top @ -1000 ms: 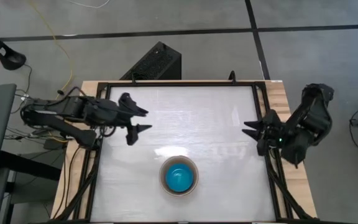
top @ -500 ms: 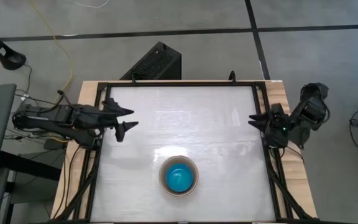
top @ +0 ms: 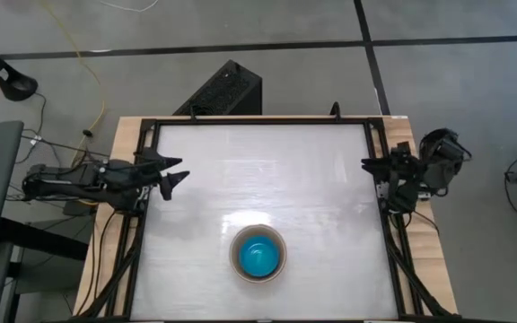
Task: Nest bowls inside each other
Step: Return to Home Position
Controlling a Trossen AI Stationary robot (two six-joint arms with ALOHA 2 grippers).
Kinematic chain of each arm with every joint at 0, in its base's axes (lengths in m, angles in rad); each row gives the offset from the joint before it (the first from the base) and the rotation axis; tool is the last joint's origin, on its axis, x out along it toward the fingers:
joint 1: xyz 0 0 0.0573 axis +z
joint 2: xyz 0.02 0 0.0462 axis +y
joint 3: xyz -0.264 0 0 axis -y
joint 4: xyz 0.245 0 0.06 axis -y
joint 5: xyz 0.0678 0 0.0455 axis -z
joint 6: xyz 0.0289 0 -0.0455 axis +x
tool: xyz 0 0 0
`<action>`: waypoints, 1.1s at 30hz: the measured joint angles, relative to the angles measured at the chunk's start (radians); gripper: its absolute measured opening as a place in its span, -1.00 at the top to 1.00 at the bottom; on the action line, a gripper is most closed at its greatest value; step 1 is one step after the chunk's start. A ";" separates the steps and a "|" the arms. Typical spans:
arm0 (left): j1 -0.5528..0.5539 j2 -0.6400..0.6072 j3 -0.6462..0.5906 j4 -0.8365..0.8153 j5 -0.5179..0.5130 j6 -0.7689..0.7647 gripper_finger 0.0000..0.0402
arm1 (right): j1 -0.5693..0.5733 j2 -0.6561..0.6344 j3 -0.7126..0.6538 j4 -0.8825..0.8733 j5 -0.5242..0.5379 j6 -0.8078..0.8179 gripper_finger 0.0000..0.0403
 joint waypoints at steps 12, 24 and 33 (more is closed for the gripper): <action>0.000 -0.215 -0.264 0.159 -0.032 -0.052 -0.35 | 0.000 -0.014 -0.092 0.100 0.133 -0.028 0.33; 0.000 -0.361 -0.397 0.144 -0.038 -0.095 -0.35 | -0.002 -0.014 -0.274 0.265 0.170 0.060 0.33; 0.000 -0.363 -0.397 0.090 -0.032 -0.110 -0.35 | -0.003 -0.010 -0.388 0.341 0.191 0.142 0.33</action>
